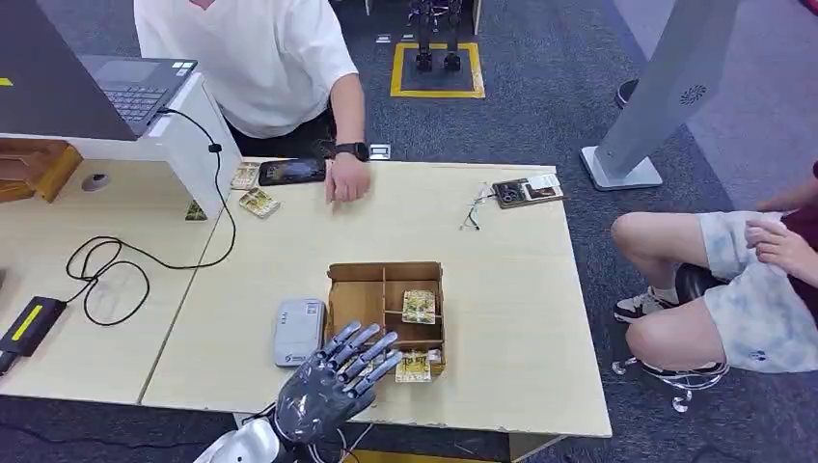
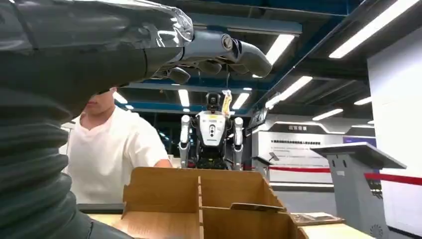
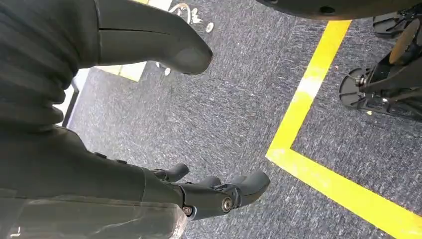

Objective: Pass the card to the sensor for recognition and then transmit it.

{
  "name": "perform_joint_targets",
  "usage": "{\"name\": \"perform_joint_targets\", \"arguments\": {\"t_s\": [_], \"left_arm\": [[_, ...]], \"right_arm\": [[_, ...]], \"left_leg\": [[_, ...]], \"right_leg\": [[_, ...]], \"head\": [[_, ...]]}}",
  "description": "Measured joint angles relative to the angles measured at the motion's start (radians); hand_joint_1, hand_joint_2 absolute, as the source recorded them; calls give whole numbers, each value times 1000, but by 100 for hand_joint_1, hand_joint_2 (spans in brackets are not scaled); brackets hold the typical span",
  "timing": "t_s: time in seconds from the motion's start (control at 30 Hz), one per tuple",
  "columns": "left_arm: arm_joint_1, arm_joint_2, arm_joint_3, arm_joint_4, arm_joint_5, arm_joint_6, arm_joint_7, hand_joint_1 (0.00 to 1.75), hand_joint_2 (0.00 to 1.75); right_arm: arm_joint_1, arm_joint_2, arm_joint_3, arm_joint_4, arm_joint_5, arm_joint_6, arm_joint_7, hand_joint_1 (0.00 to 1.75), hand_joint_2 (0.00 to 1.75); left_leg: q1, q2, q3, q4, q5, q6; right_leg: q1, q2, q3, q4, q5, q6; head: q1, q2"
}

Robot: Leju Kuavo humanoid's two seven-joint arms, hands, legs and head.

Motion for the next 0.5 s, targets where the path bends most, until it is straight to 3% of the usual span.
{"name": "perform_joint_targets", "arguments": {"t_s": [0.13, 0.43, 0.5], "left_arm": [[-15, 0, -19, 15, -47, 0, 63, 0, 175], [-92, 0, -109, 125, -188, 0, 339, 0, 175], [-104, 0, -117, 151, -197, 0, 372, 0, 175]], "right_arm": [[0, 0, 0, 0, 0, 0, 0, 0, 175], [0, -3, 0, 0, -1, -2, 2, 0, 175], [0, -3, -1, 0, -3, -2, 2, 0, 175]], "left_leg": [[0, 0, 0, 0, 0, 0], [0, 0, 0, 0, 0, 0], [0, 0, 0, 0, 0, 0]], "right_leg": [[0, 0, 0, 0, 0, 0], [0, 0, 0, 0, 0, 0], [0, 0, 0, 0, 0, 0]], "head": [[0, 0], [0, 0], [0, 0]]}}
